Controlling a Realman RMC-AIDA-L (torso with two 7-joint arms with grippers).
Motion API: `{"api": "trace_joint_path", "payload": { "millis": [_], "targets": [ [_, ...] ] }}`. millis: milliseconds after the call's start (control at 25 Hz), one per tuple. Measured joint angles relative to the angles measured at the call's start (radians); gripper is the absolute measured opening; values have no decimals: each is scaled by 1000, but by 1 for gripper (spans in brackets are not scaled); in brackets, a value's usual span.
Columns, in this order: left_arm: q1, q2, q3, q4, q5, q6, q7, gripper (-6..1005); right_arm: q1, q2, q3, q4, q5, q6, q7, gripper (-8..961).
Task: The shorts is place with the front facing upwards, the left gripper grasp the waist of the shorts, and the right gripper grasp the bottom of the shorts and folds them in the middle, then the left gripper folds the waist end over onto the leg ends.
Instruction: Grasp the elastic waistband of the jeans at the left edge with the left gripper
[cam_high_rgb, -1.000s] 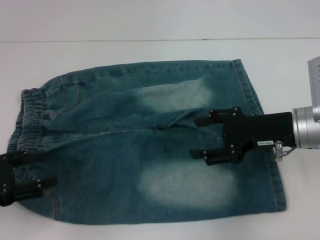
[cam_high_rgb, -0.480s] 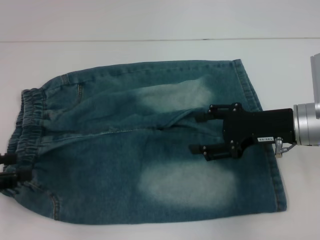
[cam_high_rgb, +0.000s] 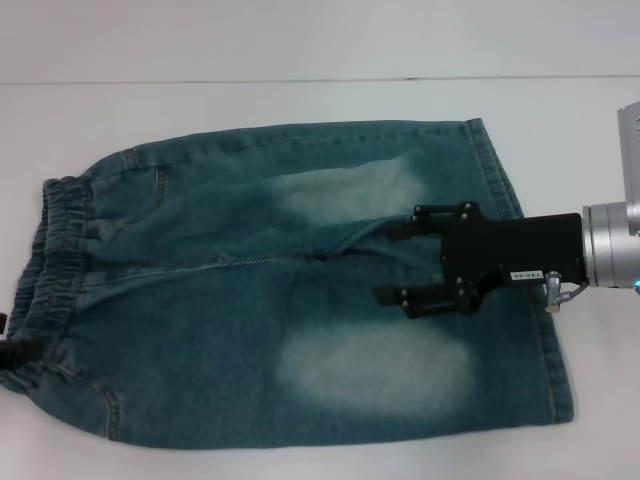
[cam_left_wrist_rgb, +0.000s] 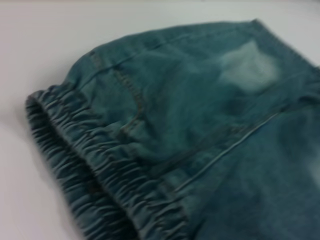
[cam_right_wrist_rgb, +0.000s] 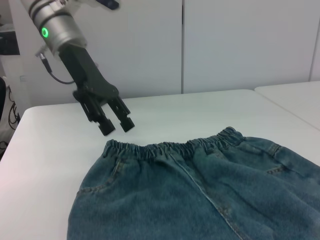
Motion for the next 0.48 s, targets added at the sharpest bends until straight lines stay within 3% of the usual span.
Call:
{"api": "trace_joint_path", "payload": {
  "millis": [480],
  "targets": [
    [-18, -6, 86, -15, 102, -112, -38, 762, 0, 0, 1, 1, 3, -1, 1, 822]
  ]
}}
